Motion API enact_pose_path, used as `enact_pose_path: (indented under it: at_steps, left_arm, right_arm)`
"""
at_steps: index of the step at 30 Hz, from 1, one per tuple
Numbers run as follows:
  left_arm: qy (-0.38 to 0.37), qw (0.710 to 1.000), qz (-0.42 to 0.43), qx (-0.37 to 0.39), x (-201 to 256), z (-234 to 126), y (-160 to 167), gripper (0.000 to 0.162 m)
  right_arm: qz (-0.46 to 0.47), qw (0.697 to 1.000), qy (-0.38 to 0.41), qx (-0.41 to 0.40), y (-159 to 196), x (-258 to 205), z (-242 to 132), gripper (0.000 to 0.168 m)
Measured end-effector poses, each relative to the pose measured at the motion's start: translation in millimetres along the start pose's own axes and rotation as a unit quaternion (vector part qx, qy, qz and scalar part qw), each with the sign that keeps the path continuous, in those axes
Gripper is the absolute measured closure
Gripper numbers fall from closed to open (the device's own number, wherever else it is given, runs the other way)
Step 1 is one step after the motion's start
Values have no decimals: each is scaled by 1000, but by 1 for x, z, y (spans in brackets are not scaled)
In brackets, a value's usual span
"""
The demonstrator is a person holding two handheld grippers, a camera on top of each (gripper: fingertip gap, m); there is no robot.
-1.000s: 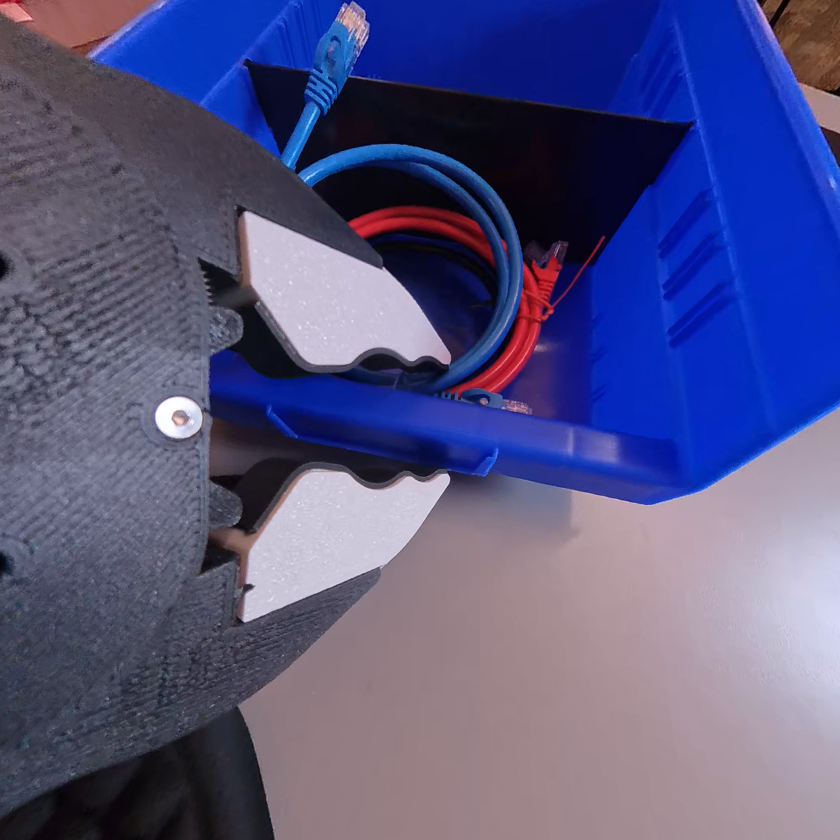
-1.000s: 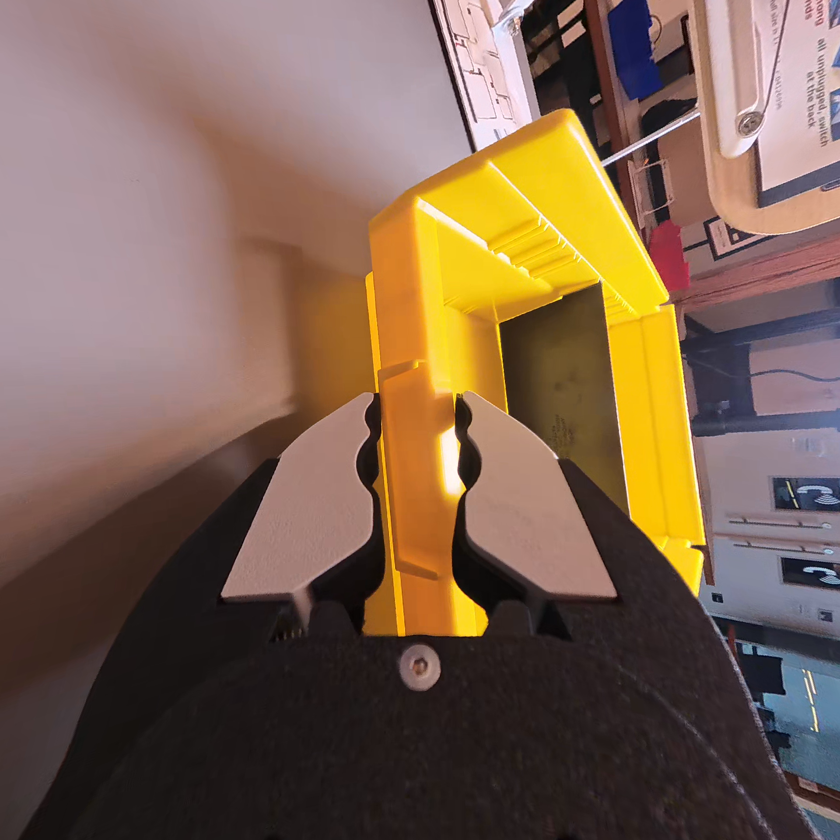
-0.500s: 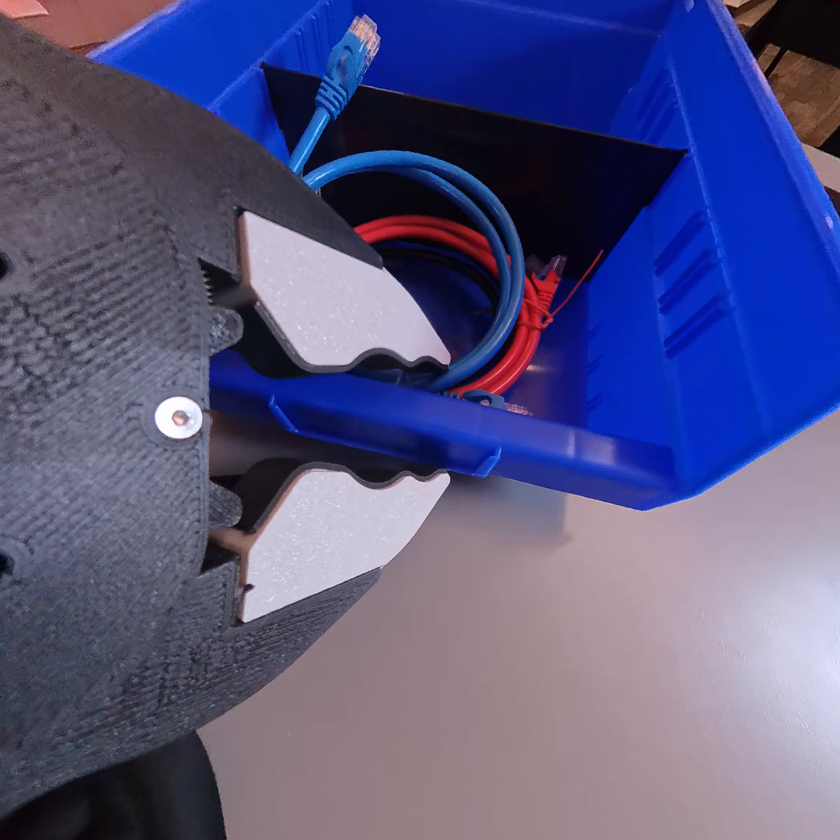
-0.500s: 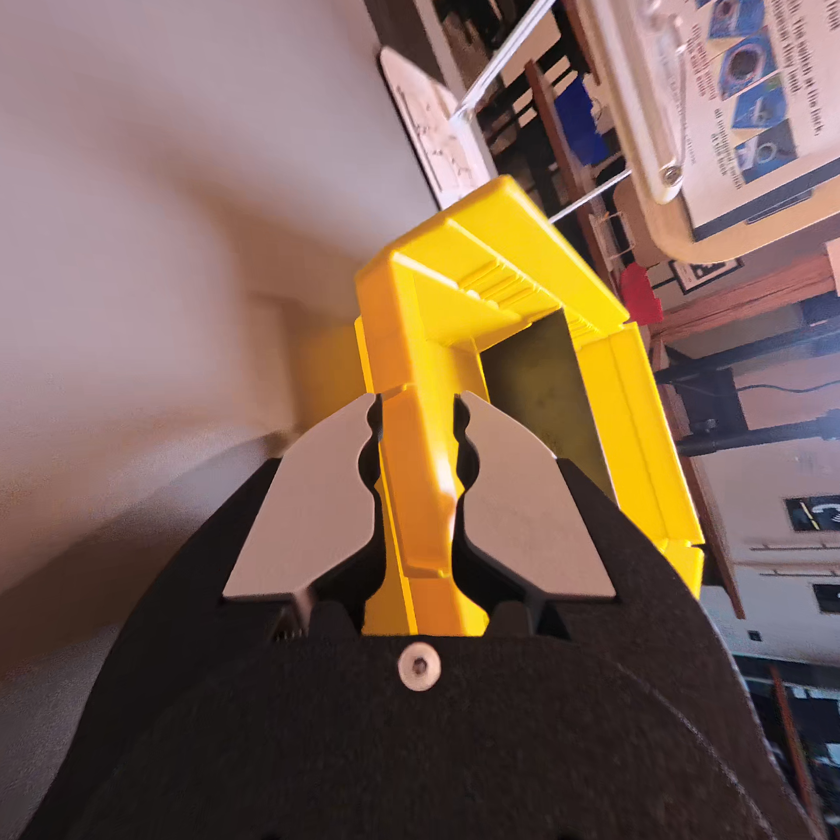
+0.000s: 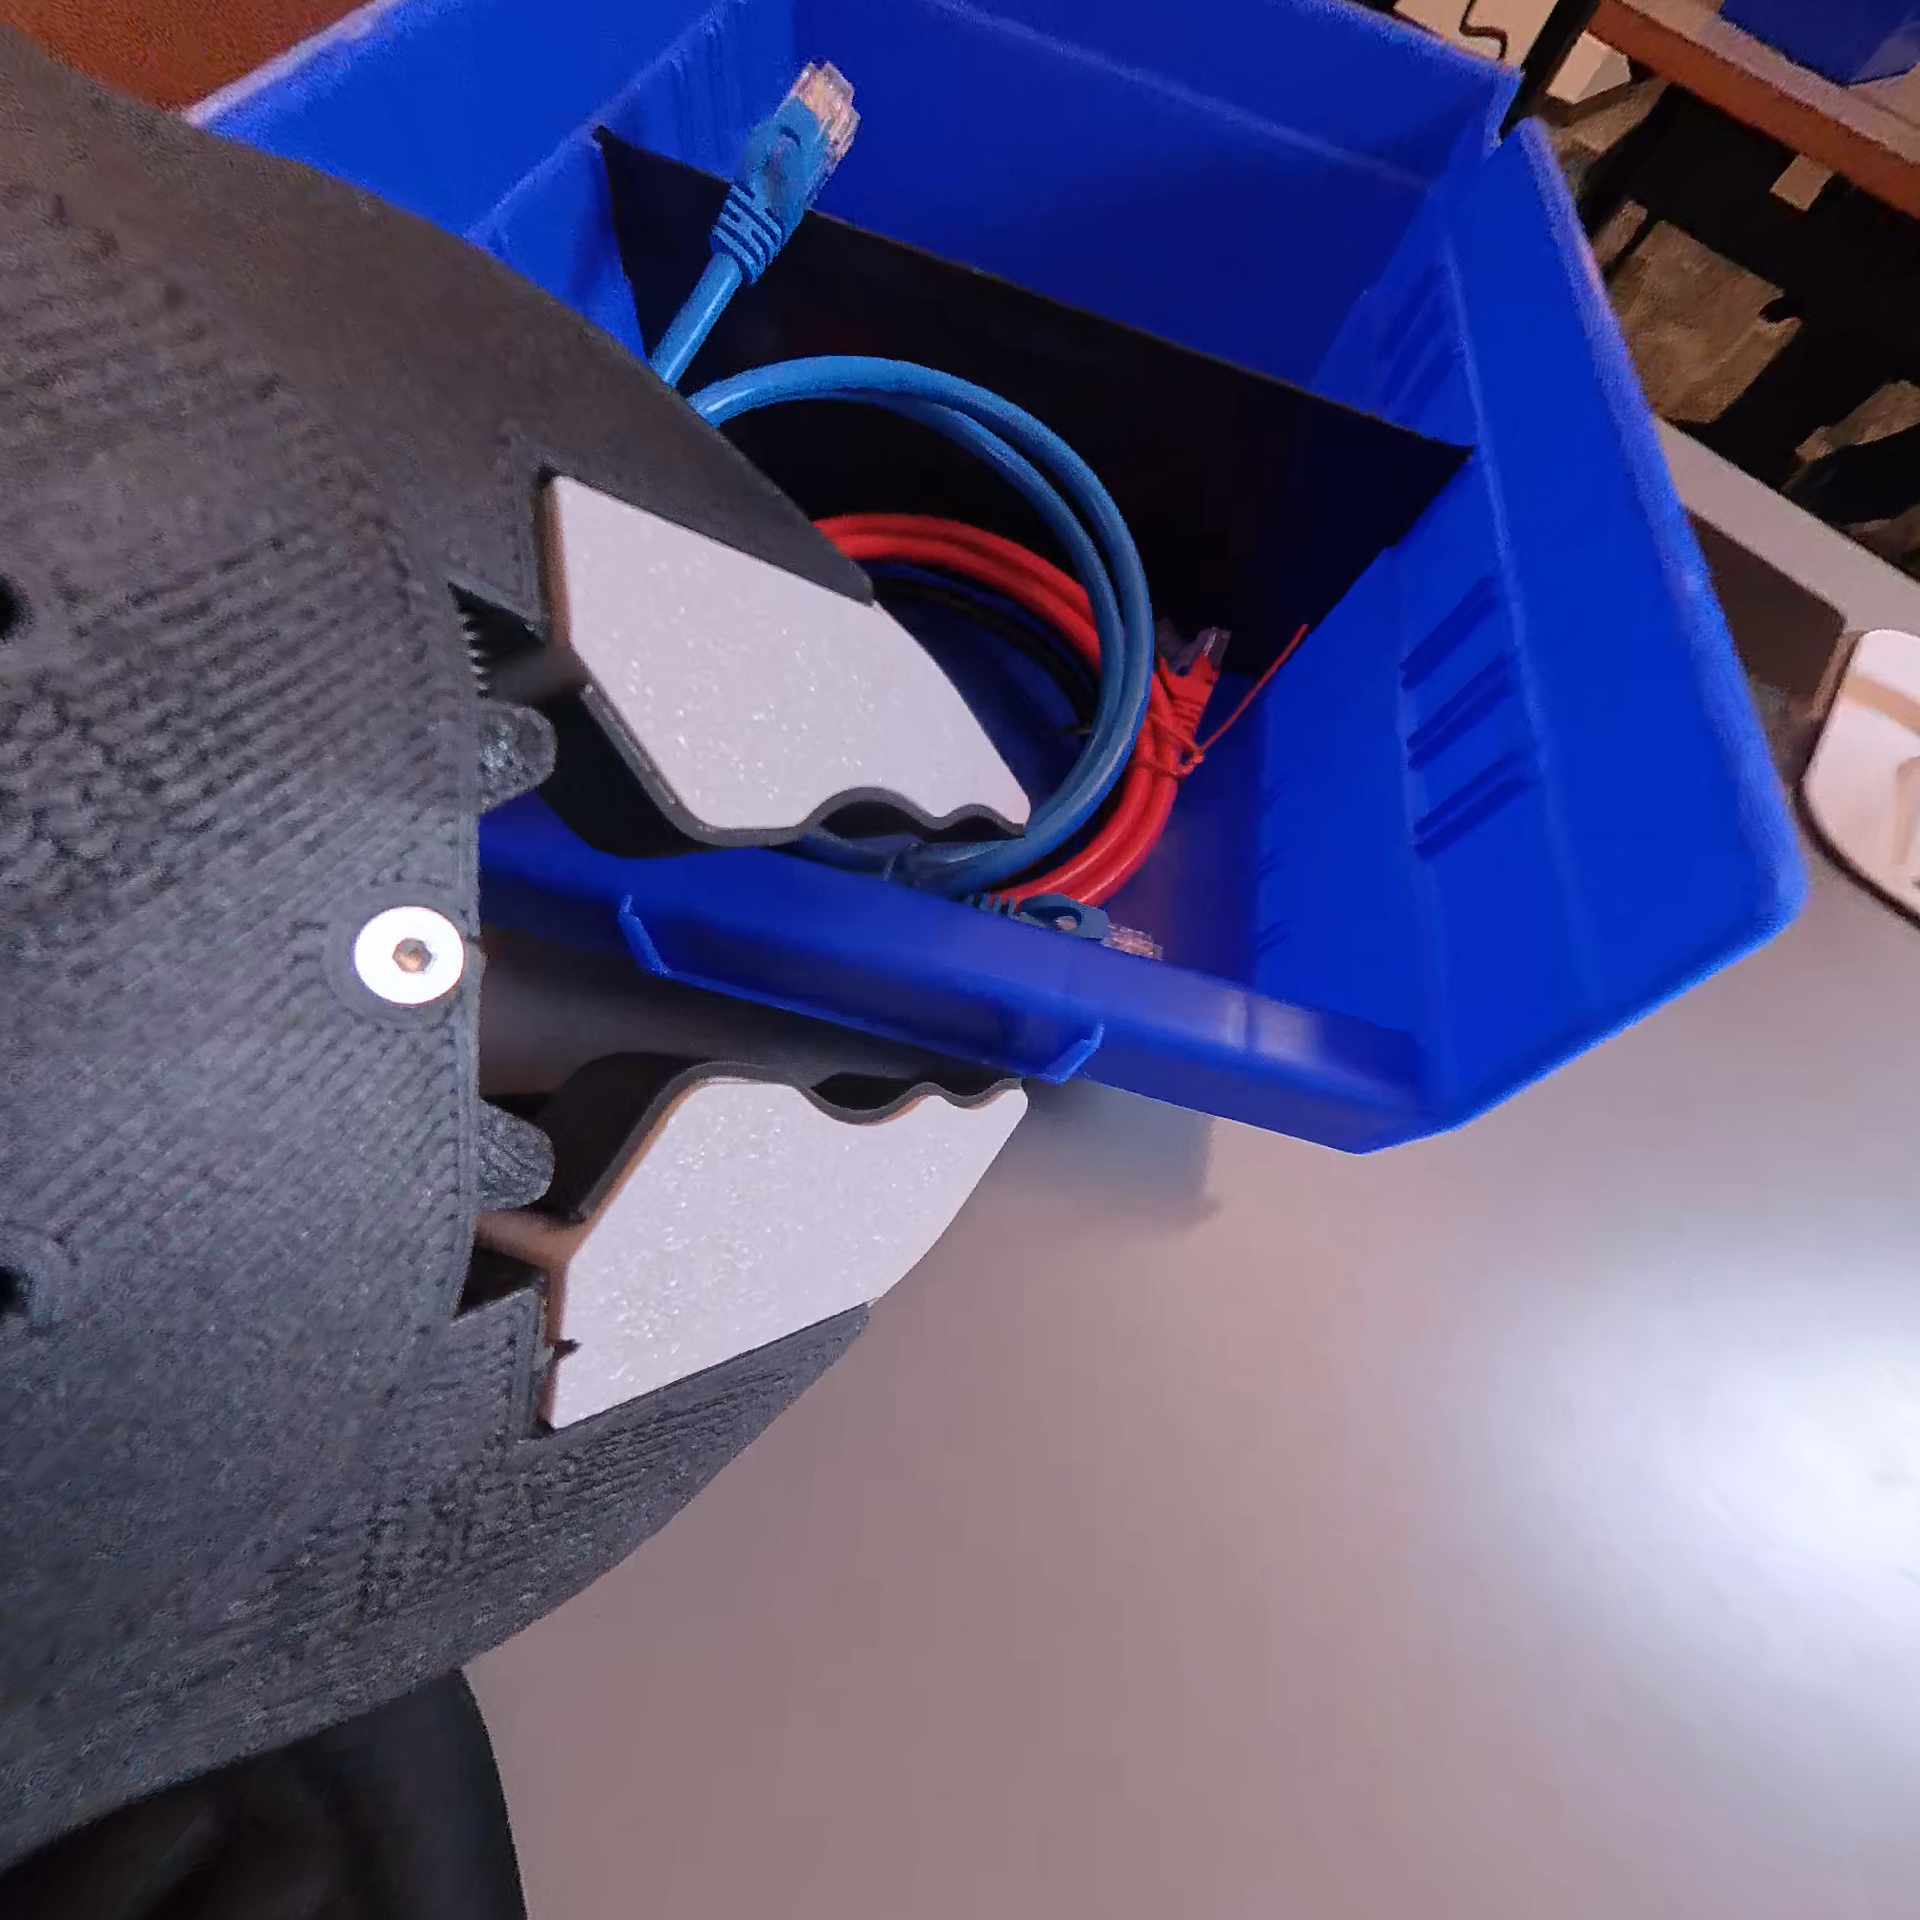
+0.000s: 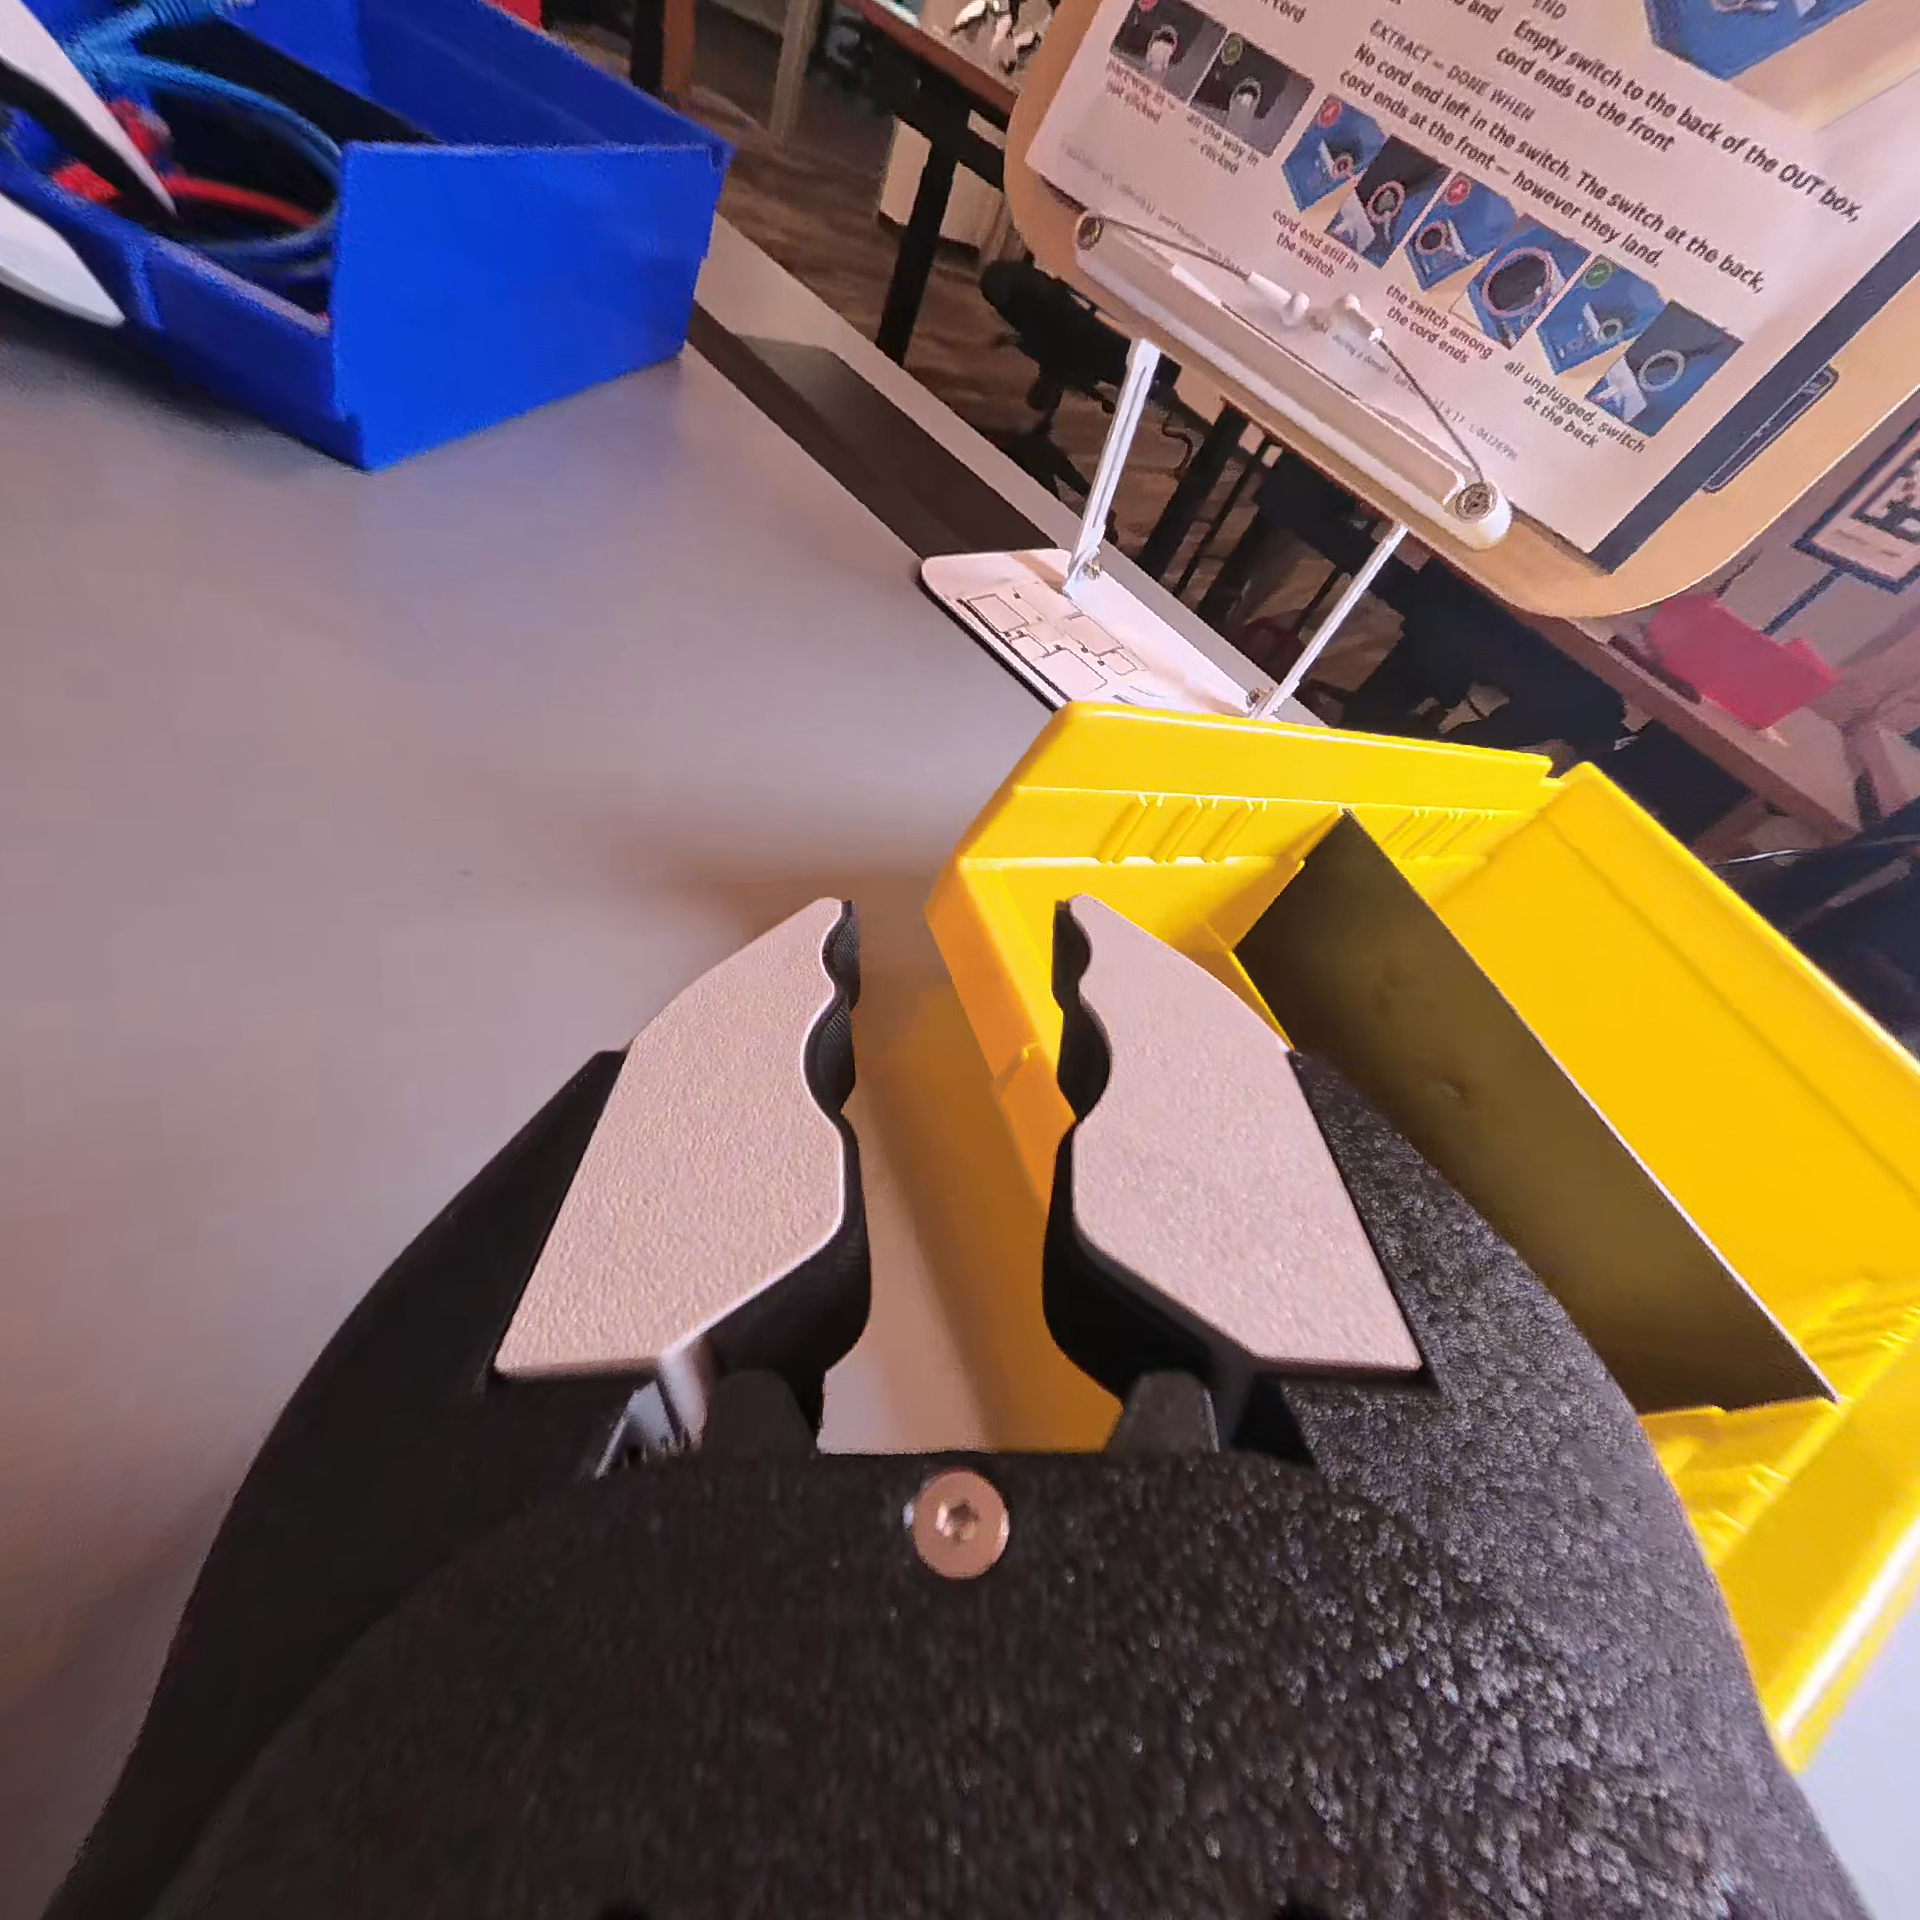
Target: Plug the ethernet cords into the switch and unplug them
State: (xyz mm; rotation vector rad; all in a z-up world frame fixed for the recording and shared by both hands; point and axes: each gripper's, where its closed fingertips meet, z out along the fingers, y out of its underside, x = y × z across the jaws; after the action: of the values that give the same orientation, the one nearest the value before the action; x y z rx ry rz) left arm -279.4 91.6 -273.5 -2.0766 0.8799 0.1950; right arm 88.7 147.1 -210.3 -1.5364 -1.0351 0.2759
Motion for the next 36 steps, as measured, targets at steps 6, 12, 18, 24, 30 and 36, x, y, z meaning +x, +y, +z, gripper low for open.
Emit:
enact_pose_path:
  at_steps: [6,12,18,24,30,36]
  left_arm:
    - [20,990,-68,121,-4,-19,-32,121]
    - [9,969,-141,204,-20,-31,-47,122]
    - [-12,955,-180,235,-35,-40,-47,124]
    - [-30,949,-200,242,-44,-45,-44,124]
    - [-32,945,-212,245,-48,-46,-41,125]
    - [-32,946,-208,245,-47,-47,-42,125]
  right_arm:
    - [88,996,-11,31,-2,6,-2,129]
    - [139,989,-28,35,4,6,2,129]
    - [146,988,-41,33,6,1,3,133]
    - [156,986,-44,35,5,1,3,134]
    - [160,986,-38,37,6,5,1,135]
    - [164,985,-48,29,10,1,3,137]
